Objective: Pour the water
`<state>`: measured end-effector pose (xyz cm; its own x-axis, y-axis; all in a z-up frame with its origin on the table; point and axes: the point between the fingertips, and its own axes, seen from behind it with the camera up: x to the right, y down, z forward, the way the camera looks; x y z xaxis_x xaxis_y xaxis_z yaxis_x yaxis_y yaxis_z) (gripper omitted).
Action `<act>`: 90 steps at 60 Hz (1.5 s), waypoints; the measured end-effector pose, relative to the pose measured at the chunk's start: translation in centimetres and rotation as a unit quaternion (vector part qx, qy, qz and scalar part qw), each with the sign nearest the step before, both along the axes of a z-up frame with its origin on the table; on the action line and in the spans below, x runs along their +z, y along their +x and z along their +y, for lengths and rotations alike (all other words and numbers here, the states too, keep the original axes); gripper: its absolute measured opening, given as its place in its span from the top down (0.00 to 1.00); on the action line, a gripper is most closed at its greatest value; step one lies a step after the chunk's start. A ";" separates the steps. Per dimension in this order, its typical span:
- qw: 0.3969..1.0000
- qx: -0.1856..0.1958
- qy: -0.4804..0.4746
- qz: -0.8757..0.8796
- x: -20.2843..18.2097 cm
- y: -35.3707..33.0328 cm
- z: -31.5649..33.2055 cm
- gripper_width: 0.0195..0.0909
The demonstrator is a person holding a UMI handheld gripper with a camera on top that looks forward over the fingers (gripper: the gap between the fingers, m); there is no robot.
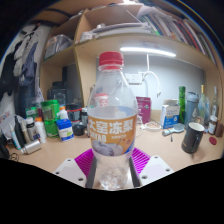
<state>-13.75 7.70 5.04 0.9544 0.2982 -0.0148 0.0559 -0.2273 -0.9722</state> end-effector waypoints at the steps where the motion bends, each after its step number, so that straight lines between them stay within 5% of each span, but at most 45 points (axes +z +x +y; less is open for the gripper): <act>1: 1.000 0.000 -0.001 0.004 0.0 -0.1 0.1 0.52; 22: 0.999 -0.009 -0.045 0.020 0.2 2.3 0.6 0.70; 33: 0.978 -0.007 -0.095 0.184 7.4 4.5 3.6 0.70; 51: 0.704 -0.042 -0.324 0.631 12.1 9.4 8.9 0.71; 72: 0.419 -0.040 -0.353 0.836 16.1 12.9 11.0 0.70; 90: 0.397 -0.048 -0.348 0.848 16.1 14.0 11.6 0.70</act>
<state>0.20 19.31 21.14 -0.5974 -0.3788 -0.7069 -0.5862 -0.3953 0.7072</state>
